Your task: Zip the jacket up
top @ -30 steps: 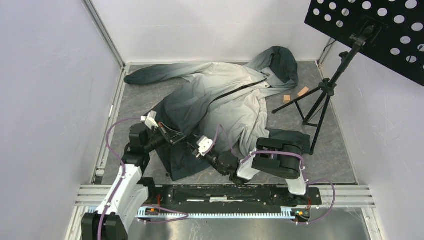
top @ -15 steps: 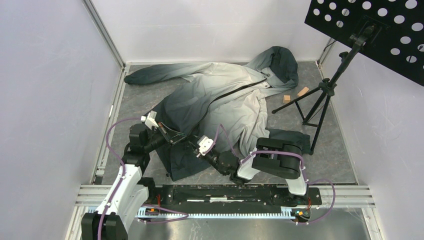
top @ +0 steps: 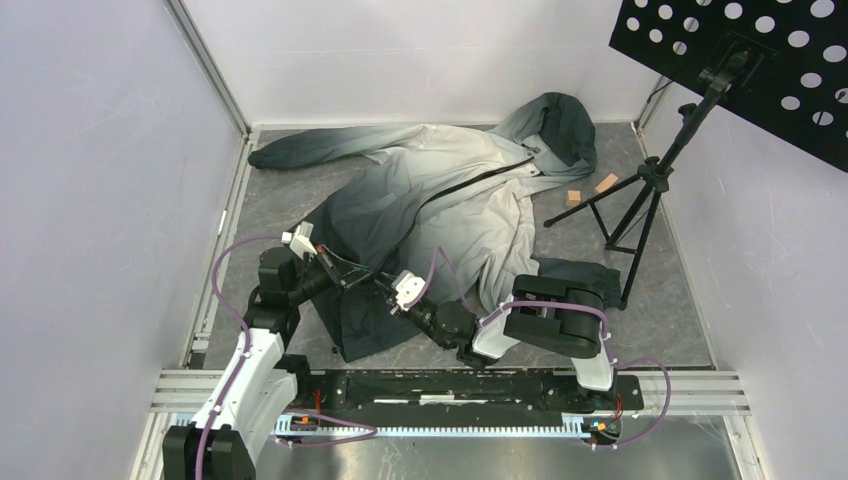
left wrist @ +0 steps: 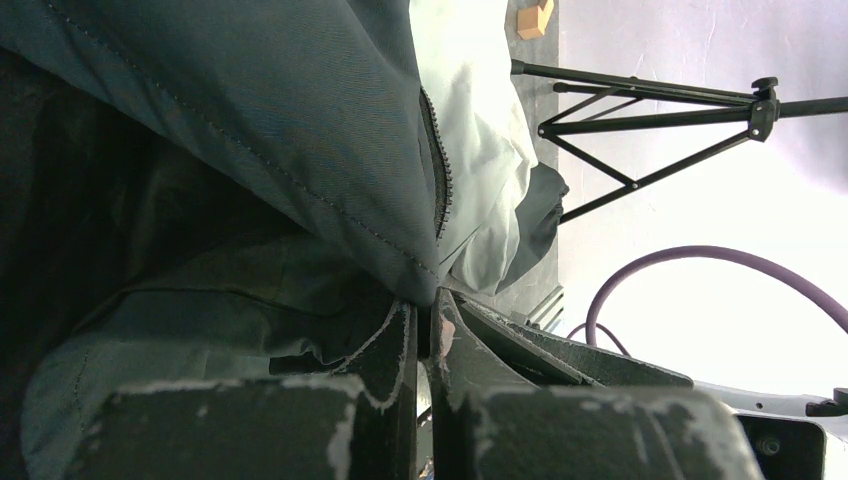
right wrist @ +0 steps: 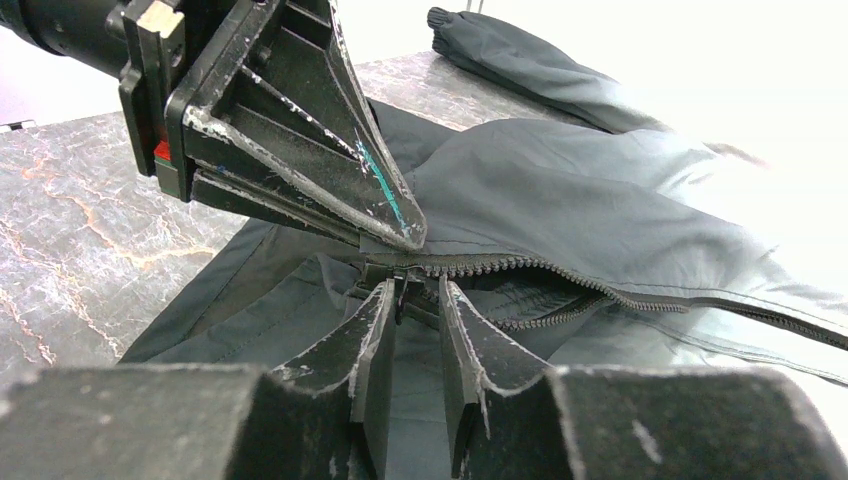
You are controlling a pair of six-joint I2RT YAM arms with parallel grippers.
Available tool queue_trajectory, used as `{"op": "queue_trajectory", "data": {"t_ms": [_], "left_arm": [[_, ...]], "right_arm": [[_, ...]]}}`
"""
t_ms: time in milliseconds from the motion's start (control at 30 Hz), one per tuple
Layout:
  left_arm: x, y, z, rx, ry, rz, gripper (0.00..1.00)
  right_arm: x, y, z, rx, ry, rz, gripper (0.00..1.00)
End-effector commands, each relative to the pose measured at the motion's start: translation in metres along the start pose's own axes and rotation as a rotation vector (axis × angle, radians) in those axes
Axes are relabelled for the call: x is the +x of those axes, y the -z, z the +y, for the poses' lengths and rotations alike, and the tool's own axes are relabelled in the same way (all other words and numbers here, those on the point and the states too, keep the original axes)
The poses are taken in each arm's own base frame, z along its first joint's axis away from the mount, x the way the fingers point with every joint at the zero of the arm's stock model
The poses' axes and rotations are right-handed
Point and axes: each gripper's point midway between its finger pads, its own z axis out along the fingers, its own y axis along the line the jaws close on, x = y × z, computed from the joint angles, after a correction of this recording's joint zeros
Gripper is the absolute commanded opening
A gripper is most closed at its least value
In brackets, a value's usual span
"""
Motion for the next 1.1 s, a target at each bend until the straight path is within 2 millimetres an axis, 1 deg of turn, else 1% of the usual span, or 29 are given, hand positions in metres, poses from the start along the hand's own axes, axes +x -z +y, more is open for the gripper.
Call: {"op": "queue_trajectory", "data": {"t_ms": [0, 100, 267, 633, 700, 767, 800, 900, 967, 1067], "left_arm": [[-0.002, 0.002, -0.012, 0.044, -0.010, -0.001, 0.02], [-0.001, 0.003, -0.012, 0.043, -0.008, 0.001, 0.02], [-0.002, 0.003, -0.012, 0.044, -0.009, -0.001, 0.02], [-0.001, 0.003, -0.013, 0.047, -0.007, 0.002, 0.02], [-0.002, 0.003, -0.013, 0.047, -0.006, 0.001, 0.02], [-0.002, 0.003, -0.013, 0.048, -0.007, -0.001, 0.02], [-0.002, 0.003, -0.013, 0.047, -0.007, -0.001, 0.02], [-0.002, 0.004, -0.013, 0.042, -0.010, 0.000, 0.02], [-0.003, 0.005, -0.008, -0.003, -0.013, 0.000, 0.02], [-0.005, 0.013, 0.012, -0.151, -0.033, -0.010, 0.02]], "right_arm": [[-0.115, 0.002, -0.026, 0.099, -0.213, -0.448, 0.27], [-0.114, 0.000, -0.026, 0.105, -0.210, -0.438, 0.21], [-0.112, 0.000, -0.026, 0.106, -0.210, -0.436, 0.17], [-0.105, -0.004, -0.028, 0.129, -0.203, -0.407, 0.17], [-0.106, -0.005, -0.028, 0.131, -0.205, -0.406, 0.13], [-0.106, -0.006, -0.027, 0.131, -0.203, -0.402, 0.06], [-0.106, -0.006, -0.027, 0.132, -0.201, -0.401, 0.01], [-0.101, -0.009, -0.031, 0.158, -0.204, -0.368, 0.00], [-0.096, -0.008, -0.039, 0.206, -0.209, -0.339, 0.00], [-0.088, -0.011, -0.052, 0.292, -0.169, -0.254, 0.00]]}}
